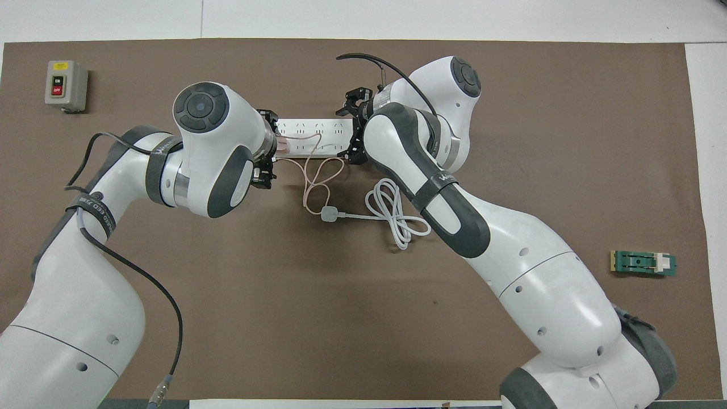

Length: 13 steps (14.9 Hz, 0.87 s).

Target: Unplug charger and place it aside

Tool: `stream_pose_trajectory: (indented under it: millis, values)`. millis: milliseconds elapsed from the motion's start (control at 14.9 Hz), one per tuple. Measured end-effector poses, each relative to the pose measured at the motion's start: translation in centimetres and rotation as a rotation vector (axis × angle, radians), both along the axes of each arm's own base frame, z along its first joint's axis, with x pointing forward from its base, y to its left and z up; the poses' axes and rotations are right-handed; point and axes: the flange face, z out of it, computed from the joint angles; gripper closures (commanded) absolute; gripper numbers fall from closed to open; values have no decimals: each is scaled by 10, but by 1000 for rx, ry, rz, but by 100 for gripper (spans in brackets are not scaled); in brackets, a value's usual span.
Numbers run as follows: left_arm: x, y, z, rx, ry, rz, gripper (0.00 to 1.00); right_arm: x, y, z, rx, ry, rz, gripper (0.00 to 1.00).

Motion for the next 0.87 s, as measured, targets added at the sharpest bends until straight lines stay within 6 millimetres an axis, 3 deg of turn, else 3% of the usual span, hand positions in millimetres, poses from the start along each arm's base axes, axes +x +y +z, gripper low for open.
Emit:
stream_pose_trajectory:
  millis: [268, 403, 470, 537, 604, 671, 872]
  values:
    - [1, -3, 1, -11, -22, 20, 9, -1, 1, -8, -4, 2, 2, 0]
    - [-1, -7, -2, -7, -21, 15, 31, 0, 0, -14, -6, 5, 3, 0]
    - [-1, -8, -3, -5, -21, 14, 43, -1, -1, -16, -8, 2, 8, 16]
    - [-1, -9, -3, -5, -24, 15, 59, -1, -1, -19, -9, -3, 17, 53]
    - [0, -9, -2, -8, -36, 15, 81, -1, 0, -20, -9, -2, 21, 76]
    - [2, -9, 1, -12, -49, 15, 99, -1, 0, -20, -8, -1, 21, 78]
    - [5, -9, 3, -19, -74, 22, 100, -1, 0, -20, -8, -3, 23, 78]
